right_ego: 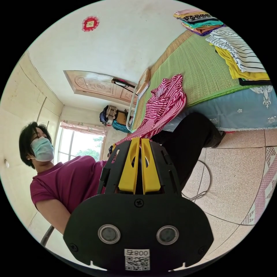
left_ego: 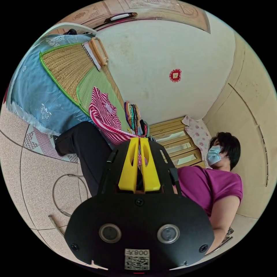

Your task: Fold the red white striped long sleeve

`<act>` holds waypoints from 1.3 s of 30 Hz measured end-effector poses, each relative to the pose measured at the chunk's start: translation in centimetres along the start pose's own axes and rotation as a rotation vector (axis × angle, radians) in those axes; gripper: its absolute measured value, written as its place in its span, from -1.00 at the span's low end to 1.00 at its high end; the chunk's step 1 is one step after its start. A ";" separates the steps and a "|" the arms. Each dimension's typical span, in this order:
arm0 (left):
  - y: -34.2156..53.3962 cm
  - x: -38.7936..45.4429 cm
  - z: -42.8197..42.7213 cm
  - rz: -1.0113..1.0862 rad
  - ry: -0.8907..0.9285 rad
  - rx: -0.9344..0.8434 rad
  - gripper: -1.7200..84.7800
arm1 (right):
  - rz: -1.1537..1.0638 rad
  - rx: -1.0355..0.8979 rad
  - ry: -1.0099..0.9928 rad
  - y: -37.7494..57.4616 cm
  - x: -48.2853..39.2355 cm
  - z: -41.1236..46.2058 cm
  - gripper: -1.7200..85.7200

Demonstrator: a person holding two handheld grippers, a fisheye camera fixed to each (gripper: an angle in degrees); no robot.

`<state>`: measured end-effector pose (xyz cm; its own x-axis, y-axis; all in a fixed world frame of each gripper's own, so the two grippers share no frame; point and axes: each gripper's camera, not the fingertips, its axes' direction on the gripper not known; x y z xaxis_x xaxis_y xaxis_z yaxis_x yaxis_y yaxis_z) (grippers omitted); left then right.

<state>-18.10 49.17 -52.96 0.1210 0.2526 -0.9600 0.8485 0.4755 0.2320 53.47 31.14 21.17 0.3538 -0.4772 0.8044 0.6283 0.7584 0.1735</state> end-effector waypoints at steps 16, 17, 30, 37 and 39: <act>-7.7 -1.9 3.9 0.022 0.013 -0.006 -0.95 | 0.004 0.021 -0.002 -5.9 1.2 1.0 -0.95; -8.1 -2.0 4.0 0.023 0.014 -0.003 -0.95 | 0.001 0.025 -0.008 -6.6 1.2 1.1 -0.95; -18.8 -5.2 8.9 0.045 0.005 -0.009 -0.95 | -0.015 0.024 0.018 -17.5 0.9 1.7 -0.95; -26.1 -8.1 12.3 0.033 -0.033 -0.018 -0.95 | 0.012 -0.001 0.032 -26.3 1.6 2.7 -0.95; -27.8 -9.1 12.9 0.019 -0.038 -0.005 -0.95 | 0.018 -0.009 0.033 -28.6 1.8 2.9 -0.95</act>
<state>-36.18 22.74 -52.68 0.1560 0.2295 -0.9607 0.8437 0.4749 0.2505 34.11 9.84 19.32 0.3879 -0.4777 0.7883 0.6273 0.7634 0.1539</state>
